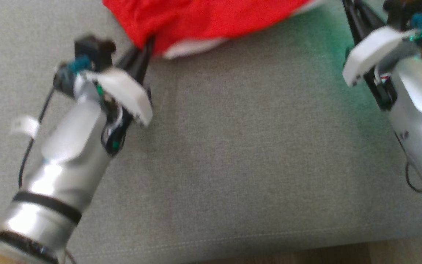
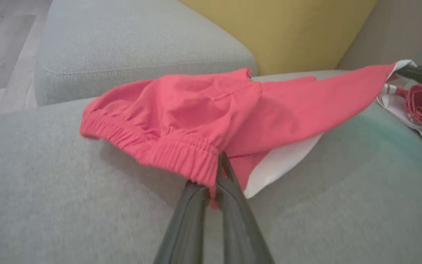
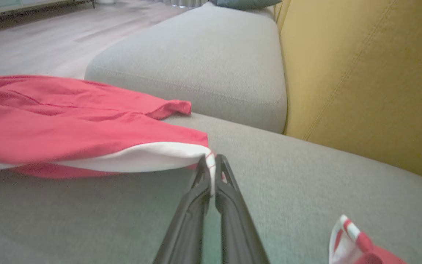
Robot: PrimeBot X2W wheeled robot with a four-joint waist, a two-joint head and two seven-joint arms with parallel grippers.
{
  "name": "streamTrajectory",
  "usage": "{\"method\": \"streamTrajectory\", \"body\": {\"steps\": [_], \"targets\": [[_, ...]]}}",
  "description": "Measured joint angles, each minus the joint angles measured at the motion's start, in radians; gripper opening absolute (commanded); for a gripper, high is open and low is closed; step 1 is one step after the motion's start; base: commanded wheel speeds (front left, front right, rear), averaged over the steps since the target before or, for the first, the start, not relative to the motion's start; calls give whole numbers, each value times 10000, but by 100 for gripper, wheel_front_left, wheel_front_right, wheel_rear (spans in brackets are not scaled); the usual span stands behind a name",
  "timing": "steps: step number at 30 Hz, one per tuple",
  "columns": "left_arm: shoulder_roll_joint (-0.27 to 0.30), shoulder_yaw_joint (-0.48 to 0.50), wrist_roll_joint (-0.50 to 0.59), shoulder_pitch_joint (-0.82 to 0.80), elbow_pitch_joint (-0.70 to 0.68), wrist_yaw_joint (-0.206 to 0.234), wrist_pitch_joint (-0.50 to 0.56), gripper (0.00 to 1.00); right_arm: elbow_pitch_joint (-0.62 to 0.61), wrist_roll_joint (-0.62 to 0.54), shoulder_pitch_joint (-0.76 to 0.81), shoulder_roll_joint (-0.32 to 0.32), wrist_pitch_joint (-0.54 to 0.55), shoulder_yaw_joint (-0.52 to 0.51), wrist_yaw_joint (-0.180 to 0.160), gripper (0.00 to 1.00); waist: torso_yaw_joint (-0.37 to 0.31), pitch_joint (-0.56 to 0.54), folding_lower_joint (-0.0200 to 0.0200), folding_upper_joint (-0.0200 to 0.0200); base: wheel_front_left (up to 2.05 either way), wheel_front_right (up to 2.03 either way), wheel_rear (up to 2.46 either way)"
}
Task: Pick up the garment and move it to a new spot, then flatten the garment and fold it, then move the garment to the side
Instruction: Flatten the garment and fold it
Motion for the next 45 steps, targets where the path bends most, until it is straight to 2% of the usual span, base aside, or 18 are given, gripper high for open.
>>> {"method": "streamTrajectory", "body": {"steps": [7,19,23,29,38,45], "targets": [[681,-1682,-683,1244,-606,-8,4,0,-761,1248,928,-1158,1091,1979,0,0,-30,-791,0,0,0,0,0],[1239,-2800,-1377,2130,-1434,-8,165,0,-2429,3290,1848,-2723,2360,4410,0,0,-151,-1859,-1,0,0,0,0],[1563,-3126,-1684,2829,-2150,-8,502,0,-3172,4205,2246,-3329,3058,5187,0,0,-267,-2398,-1,0,0,0,0],[1891,-3375,-1939,3593,-3139,31,993,0,-3994,5028,2518,-4065,3745,5831,0,0,-425,-2880,-1,1,0,0,0],[2589,-3731,-2566,5256,-5605,723,1908,0,-5937,6289,3399,-5693,5292,6395,0,0,-678,-3526,-1,1,0,0,0],[2974,-3864,-2675,5742,-7173,1363,2289,0,-7290,7014,3682,-6957,5998,6456,0,0,-614,-3452,-1,0,0,0,0]]}}
